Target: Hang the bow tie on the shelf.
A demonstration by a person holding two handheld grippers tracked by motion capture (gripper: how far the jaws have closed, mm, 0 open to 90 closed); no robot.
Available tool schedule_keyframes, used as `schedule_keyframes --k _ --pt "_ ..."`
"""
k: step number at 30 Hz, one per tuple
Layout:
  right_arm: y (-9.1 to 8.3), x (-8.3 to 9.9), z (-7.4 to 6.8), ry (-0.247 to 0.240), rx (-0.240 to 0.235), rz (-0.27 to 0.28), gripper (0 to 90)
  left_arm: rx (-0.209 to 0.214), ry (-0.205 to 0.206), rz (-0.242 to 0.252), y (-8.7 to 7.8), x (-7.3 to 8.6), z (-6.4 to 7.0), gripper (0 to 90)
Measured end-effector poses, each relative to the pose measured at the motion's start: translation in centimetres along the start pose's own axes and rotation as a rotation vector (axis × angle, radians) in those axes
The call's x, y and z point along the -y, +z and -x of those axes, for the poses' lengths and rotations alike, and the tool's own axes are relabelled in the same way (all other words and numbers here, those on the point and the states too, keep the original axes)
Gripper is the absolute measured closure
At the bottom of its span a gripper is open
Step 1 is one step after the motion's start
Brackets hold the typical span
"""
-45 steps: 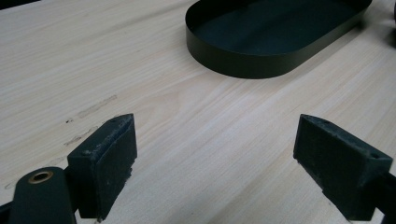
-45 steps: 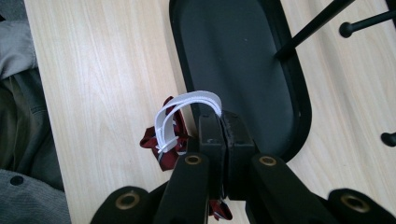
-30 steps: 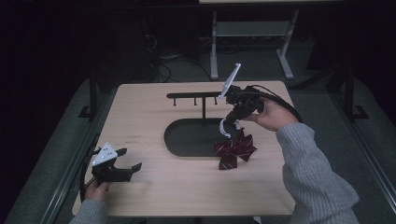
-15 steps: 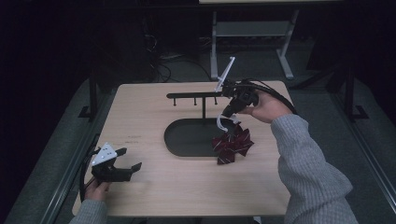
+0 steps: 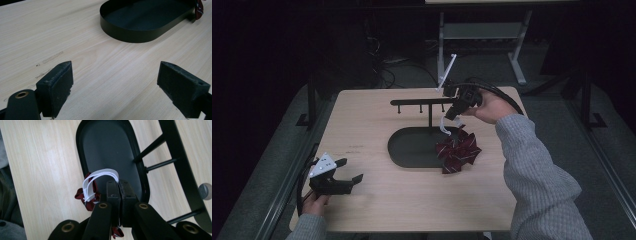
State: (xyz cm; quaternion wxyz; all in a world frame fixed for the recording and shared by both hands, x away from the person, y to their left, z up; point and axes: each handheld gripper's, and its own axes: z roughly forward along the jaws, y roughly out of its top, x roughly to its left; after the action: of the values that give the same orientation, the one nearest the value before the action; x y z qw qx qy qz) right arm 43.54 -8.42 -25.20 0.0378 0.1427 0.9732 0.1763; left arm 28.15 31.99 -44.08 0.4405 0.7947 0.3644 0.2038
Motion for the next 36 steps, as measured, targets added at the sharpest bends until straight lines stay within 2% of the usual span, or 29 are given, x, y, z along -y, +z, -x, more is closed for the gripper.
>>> schedule_keyframes --k 22,36 --pt "0.0 -1.6 2.0 0.022 0.010 -0.019 87.7 -0.002 0.003 -0.001 -0.2 0.0 -0.1 12.9" --pt "0.7 -1.9 4.2 0.073 0.004 -0.037 87.6 -0.001 -0.001 0.000 -0.3 0.0 -0.2 12.9"
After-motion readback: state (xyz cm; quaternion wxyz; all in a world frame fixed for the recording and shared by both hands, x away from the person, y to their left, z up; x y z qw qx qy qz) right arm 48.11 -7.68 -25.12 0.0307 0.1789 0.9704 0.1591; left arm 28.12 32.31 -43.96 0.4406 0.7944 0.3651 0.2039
